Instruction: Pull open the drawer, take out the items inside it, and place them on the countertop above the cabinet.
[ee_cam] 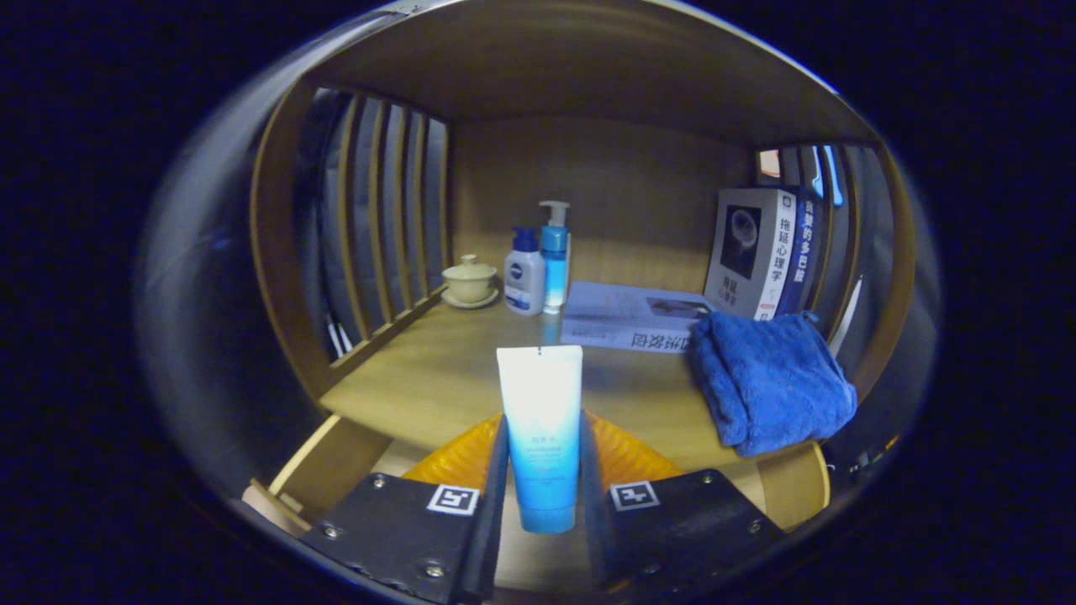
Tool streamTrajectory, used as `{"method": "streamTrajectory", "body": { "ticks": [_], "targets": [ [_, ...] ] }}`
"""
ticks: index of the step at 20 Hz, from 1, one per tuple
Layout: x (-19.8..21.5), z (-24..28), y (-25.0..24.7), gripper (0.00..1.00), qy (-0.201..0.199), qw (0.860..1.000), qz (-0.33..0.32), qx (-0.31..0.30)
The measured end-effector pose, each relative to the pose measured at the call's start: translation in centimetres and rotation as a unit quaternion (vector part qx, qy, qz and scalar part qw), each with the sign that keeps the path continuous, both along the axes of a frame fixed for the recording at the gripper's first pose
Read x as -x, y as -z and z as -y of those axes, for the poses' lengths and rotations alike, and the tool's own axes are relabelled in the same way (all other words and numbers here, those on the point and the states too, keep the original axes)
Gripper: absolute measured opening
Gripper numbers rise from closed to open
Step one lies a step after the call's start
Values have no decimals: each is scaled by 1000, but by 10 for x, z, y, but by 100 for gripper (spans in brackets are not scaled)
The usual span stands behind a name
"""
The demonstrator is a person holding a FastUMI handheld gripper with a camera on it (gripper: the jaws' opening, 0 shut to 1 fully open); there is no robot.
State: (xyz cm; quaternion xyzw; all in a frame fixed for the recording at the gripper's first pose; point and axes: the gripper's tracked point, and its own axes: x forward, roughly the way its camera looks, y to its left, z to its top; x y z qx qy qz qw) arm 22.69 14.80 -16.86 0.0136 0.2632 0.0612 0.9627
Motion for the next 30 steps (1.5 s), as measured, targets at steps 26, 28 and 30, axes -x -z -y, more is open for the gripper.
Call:
{"method": "streamTrajectory", "body": {
  "ticks": [26, 28, 30],
  "targets": [
    [65, -9, -25, 99, 24, 995, 83, -47],
    [88, -9, -33, 99, 23, 994, 95, -45],
    [112, -4, -37, 99, 29, 993, 107, -30]
  ]
}}
